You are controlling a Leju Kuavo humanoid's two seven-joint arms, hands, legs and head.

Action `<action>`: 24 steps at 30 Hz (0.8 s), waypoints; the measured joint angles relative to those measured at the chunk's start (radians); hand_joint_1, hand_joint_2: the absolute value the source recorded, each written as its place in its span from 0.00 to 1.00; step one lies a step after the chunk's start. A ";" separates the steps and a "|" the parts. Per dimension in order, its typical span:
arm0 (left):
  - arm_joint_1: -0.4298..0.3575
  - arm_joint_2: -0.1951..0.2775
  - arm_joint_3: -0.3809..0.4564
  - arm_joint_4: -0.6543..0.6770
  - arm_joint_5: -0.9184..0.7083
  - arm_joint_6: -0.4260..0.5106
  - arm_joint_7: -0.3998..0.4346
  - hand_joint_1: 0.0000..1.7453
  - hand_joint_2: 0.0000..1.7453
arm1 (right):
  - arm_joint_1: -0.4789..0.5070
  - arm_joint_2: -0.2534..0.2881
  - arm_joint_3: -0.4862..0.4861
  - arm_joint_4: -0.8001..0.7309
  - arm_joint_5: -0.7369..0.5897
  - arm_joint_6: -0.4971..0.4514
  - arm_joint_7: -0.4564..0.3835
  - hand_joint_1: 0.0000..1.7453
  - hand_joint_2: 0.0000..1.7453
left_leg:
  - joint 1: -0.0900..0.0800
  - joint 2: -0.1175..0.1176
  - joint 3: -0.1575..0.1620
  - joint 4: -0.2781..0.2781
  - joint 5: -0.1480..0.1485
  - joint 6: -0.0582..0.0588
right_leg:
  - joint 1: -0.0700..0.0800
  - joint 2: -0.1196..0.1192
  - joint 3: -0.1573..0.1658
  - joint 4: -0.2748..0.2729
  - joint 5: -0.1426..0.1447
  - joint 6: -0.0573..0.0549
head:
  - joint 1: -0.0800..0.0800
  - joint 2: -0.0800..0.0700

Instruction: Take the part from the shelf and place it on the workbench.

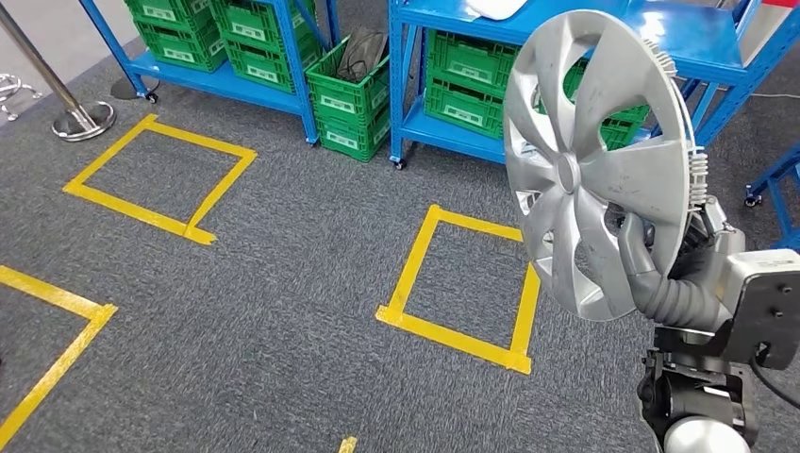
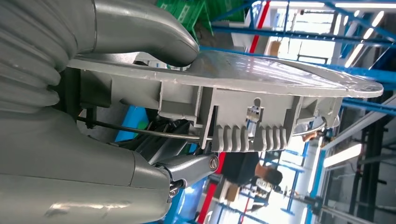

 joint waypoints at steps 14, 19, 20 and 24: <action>-0.001 0.005 0.000 0.001 -0.002 0.001 -0.002 0.00 0.00 | -0.016 -0.002 0.020 0.000 -0.007 0.022 0.017 1.00 1.00 | 0.002 0.015 0.088 -0.161 0.081 0.037 | 0.000 -0.024 -0.049 0.105 -0.068 0.053 | -0.013 0.000; 0.000 0.007 -0.001 0.001 -0.005 0.002 -0.001 0.00 0.00 | -0.019 -0.003 0.029 0.006 -0.004 0.031 0.019 1.00 1.00 | -0.004 -0.024 0.085 -0.159 0.082 0.043 | 0.001 0.001 -0.134 0.278 -0.109 0.048 | 0.011 0.000; 0.000 0.008 -0.001 0.001 -0.005 0.002 0.000 0.00 0.00 | -0.020 -0.004 0.031 0.007 0.000 0.035 0.020 1.00 1.00 | -0.004 -0.033 0.085 -0.157 0.082 0.043 | 0.001 0.006 -0.109 0.222 -0.075 0.044 | 0.014 0.000; -0.001 0.008 -0.001 0.001 -0.006 0.002 0.004 0.00 0.00 | -0.031 -0.006 0.036 0.008 0.010 0.044 0.021 1.00 1.00 | -0.003 -0.059 0.074 -0.154 0.089 0.030 | 0.005 0.047 -0.016 0.034 -0.018 0.022 | 0.021 0.000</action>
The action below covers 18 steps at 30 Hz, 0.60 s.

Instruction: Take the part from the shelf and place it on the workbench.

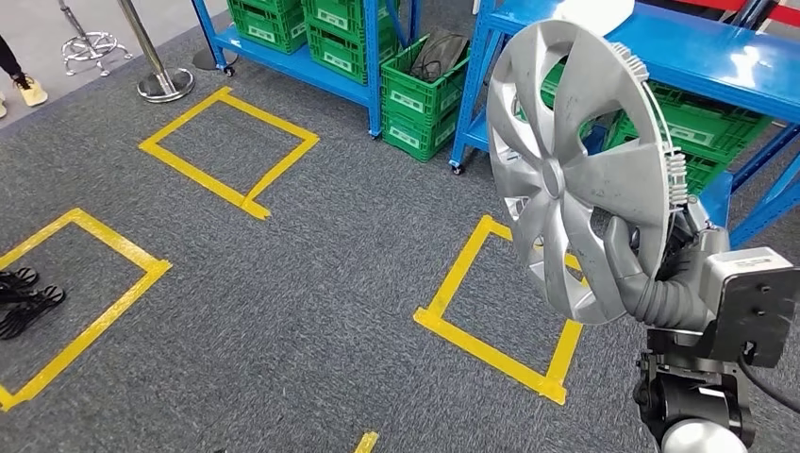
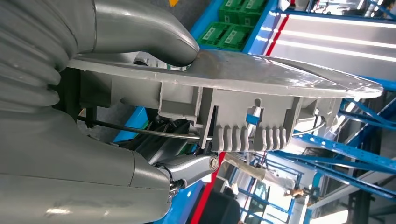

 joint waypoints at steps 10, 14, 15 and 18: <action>0.002 0.005 -0.001 0.000 -0.001 0.000 0.001 0.00 0.00 | -0.006 0.000 0.008 0.003 0.002 0.008 0.004 1.00 1.00 | 0.007 0.072 -0.133 0.249 -0.089 -0.038 | -0.003 -0.066 0.019 -0.034 0.016 -0.025 | -0.028 0.000; 0.000 0.006 -0.001 0.000 0.001 0.000 0.001 0.00 0.00 | -0.012 0.000 0.016 0.005 0.002 0.012 0.009 1.00 1.00 | 0.003 0.109 -0.007 0.028 -0.014 -0.029 | 0.000 -0.088 0.017 -0.020 0.005 -0.007 | -0.045 0.000; -0.001 0.006 -0.001 0.000 0.001 0.000 0.001 0.00 0.00 | -0.015 0.000 0.017 0.005 0.002 0.012 0.010 1.00 1.00 | 0.001 0.114 0.006 0.007 -0.016 -0.023 | 0.002 -0.093 0.015 -0.017 0.003 -0.001 | -0.046 0.000; -0.001 0.005 -0.001 0.000 0.001 0.000 0.001 0.00 0.00 | -0.022 0.000 0.018 0.005 0.001 0.013 0.012 1.00 1.00 | 0.000 0.093 0.009 0.000 -0.011 -0.003 | 0.001 -0.100 0.012 -0.011 -0.001 0.017 | -0.041 0.000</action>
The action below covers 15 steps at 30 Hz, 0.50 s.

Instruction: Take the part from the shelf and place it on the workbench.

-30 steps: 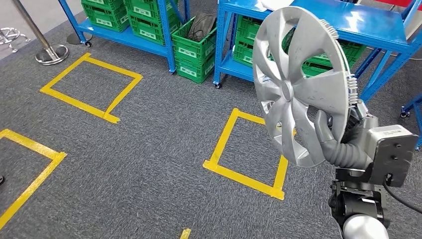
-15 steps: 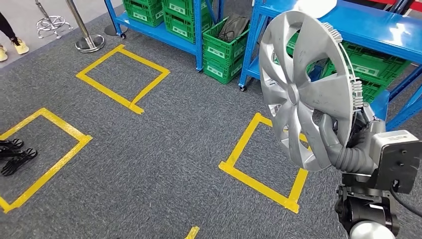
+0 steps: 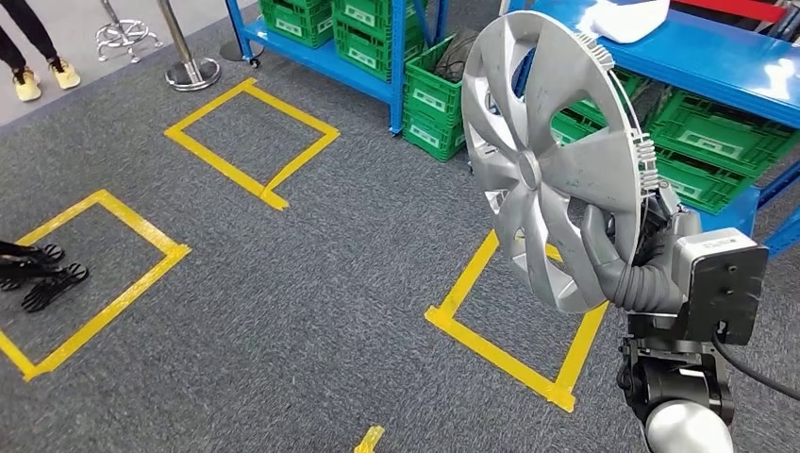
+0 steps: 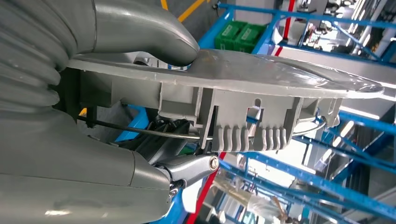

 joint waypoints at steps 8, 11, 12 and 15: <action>0.002 0.001 -0.001 0.000 -0.001 0.000 0.002 0.00 0.00 | 0.000 -0.002 0.001 0.007 -0.013 -0.001 0.007 1.00 1.00 | -0.005 -0.069 -0.003 -0.002 0.009 0.021 | -0.001 0.057 -0.120 0.241 -0.084 0.000 | 0.035 0.000; 0.000 -0.002 -0.001 0.000 -0.002 0.000 0.002 0.00 0.00 | -0.004 -0.003 0.001 0.007 -0.017 -0.001 0.008 1.00 1.00 | -0.006 -0.098 -0.005 0.000 0.012 0.017 | 0.004 0.104 -0.032 0.053 -0.001 -0.025 | 0.041 0.000; -0.001 -0.003 -0.001 0.000 -0.002 -0.001 0.002 0.00 0.00 | -0.005 -0.003 0.001 0.007 -0.018 -0.001 0.008 1.00 1.00 | -0.004 -0.106 -0.009 0.000 0.015 0.012 | 0.005 0.116 -0.014 0.018 0.005 -0.030 | 0.042 0.000; 0.003 -0.005 -0.001 0.000 -0.003 -0.001 0.002 0.00 0.00 | -0.009 -0.004 0.001 0.007 -0.020 0.000 0.009 1.00 1.00 | 0.003 -0.125 -0.021 -0.004 0.024 -0.005 | 0.008 0.101 0.002 -0.011 0.011 -0.037 | 0.045 0.000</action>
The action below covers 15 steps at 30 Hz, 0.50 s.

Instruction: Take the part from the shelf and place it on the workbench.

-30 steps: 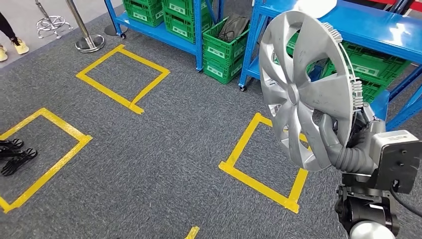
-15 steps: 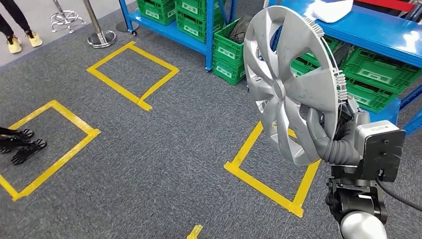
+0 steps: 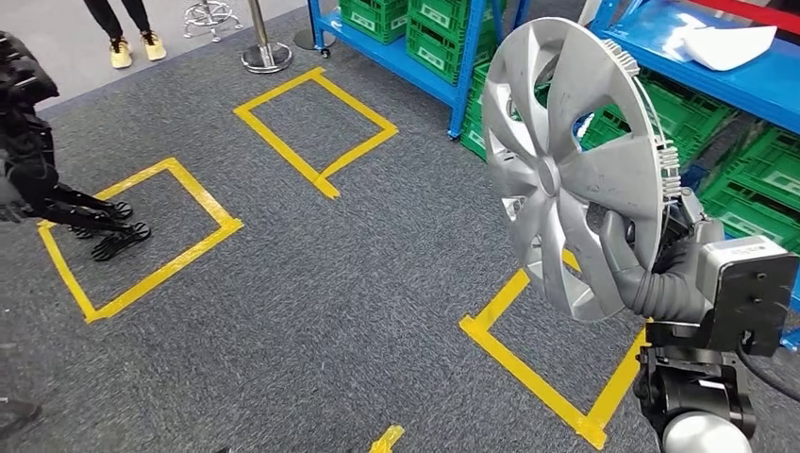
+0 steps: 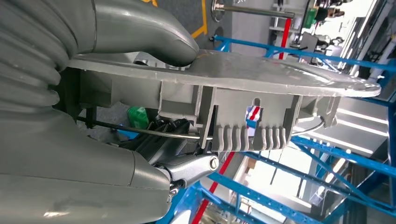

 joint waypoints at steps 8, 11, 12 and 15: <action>0.001 -0.001 -0.001 0.000 0.000 0.001 0.000 0.00 0.00 | -0.004 0.000 0.004 0.003 -0.002 0.004 0.006 1.00 1.00 | 0.010 0.109 -0.109 0.224 -0.087 -0.030 | -0.006 -0.086 0.018 -0.027 0.008 -0.007 | -0.025 0.000; -0.001 -0.001 -0.001 0.000 0.000 0.001 0.001 0.00 0.00 | -0.007 0.000 0.006 0.003 -0.003 0.007 0.006 1.00 1.00 | 0.010 0.147 -0.003 0.045 -0.026 -0.031 | -0.008 -0.112 0.015 -0.010 -0.004 0.012 | -0.034 0.000; -0.002 -0.001 -0.001 0.000 0.000 0.001 0.001 0.00 0.00 | -0.008 -0.001 0.006 0.003 -0.003 0.008 0.007 1.00 1.00 | 0.008 0.154 0.015 0.015 -0.023 -0.027 | -0.007 -0.119 0.013 -0.003 -0.008 0.019 | -0.033 0.000; -0.002 -0.002 -0.002 0.000 -0.001 0.001 0.001 0.00 0.00 | -0.011 -0.001 0.006 0.003 -0.003 0.009 0.008 1.00 1.00 | 0.003 0.133 0.017 0.005 -0.020 -0.007 | -0.009 -0.139 0.007 0.000 -0.010 0.037 | -0.027 0.000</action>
